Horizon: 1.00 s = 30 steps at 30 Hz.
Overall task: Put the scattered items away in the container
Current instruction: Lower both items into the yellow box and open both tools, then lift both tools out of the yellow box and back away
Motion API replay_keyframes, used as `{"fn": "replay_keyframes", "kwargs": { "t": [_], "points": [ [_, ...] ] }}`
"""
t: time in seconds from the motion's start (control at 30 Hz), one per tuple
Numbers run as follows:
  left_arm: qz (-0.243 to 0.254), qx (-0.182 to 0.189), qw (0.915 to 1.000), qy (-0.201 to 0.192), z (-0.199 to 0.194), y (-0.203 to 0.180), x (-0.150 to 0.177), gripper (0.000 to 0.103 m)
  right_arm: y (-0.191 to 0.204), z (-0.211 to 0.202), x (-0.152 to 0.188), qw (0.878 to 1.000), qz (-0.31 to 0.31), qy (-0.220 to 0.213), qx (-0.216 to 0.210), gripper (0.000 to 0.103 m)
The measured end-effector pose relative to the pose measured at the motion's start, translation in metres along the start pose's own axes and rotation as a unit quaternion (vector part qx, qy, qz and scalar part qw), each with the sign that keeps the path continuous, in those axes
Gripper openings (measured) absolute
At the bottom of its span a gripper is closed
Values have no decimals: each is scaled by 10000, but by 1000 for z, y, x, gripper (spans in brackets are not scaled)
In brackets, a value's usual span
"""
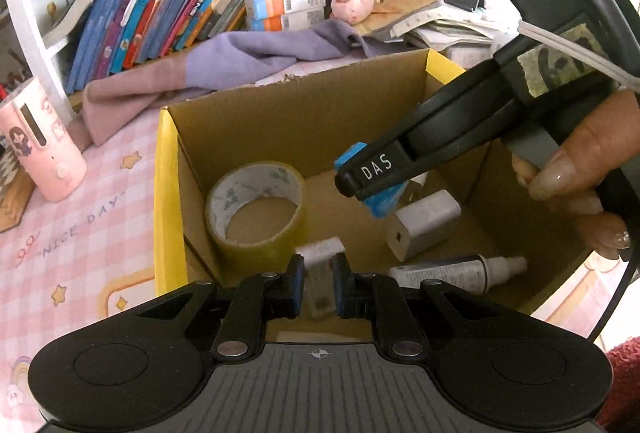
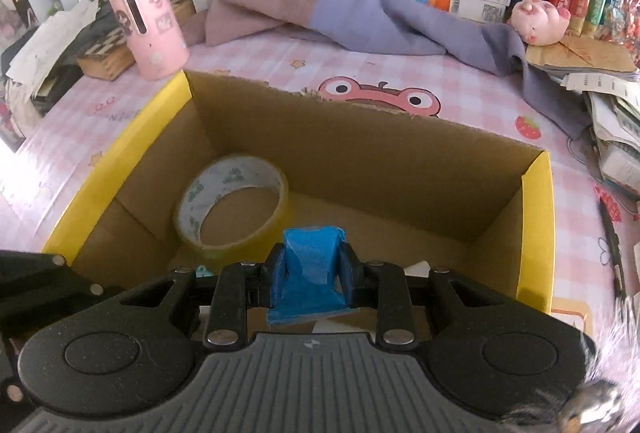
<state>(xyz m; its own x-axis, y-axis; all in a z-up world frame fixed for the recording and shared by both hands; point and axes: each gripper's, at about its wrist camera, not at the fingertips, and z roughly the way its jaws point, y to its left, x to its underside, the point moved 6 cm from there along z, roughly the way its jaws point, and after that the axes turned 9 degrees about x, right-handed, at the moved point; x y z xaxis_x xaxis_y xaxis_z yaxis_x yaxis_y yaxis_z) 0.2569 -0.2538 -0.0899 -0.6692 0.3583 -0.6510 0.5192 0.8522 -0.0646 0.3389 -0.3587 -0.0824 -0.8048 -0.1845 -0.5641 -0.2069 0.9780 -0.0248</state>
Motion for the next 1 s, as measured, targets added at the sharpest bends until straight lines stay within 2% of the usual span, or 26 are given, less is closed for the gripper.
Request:
{"fn": "replay_keyframes", "kwargs": {
  "t": [0.2,0.33,0.47,0.7,0.83,1.0],
  "points": [
    [-12,-3,9999,-113,-3,-5,-2,20,-2,0,1,9999,101,19,-64,27],
    [-42,-127,9995,-279,-14,-5,-1,27,-2,-4,0,9999,111,-101,-52,38],
    [-188,-243,9980,-544,-33,-1,-3,39,-2,-14,-1,9992,123,-382,-22,47],
    [-310,-422,9938,-981,-66,7,-2,65,-1,-43,2,9952,440,-869,25,48],
    [-384,-511,9912,-1157,-87,12,7,74,-4,-62,9,9912,665,-1123,203,49],
    [-399,-761,9859,-1433,-112,19,20,86,-1,-91,21,9843,893,-1454,456,58]
  ]
}}
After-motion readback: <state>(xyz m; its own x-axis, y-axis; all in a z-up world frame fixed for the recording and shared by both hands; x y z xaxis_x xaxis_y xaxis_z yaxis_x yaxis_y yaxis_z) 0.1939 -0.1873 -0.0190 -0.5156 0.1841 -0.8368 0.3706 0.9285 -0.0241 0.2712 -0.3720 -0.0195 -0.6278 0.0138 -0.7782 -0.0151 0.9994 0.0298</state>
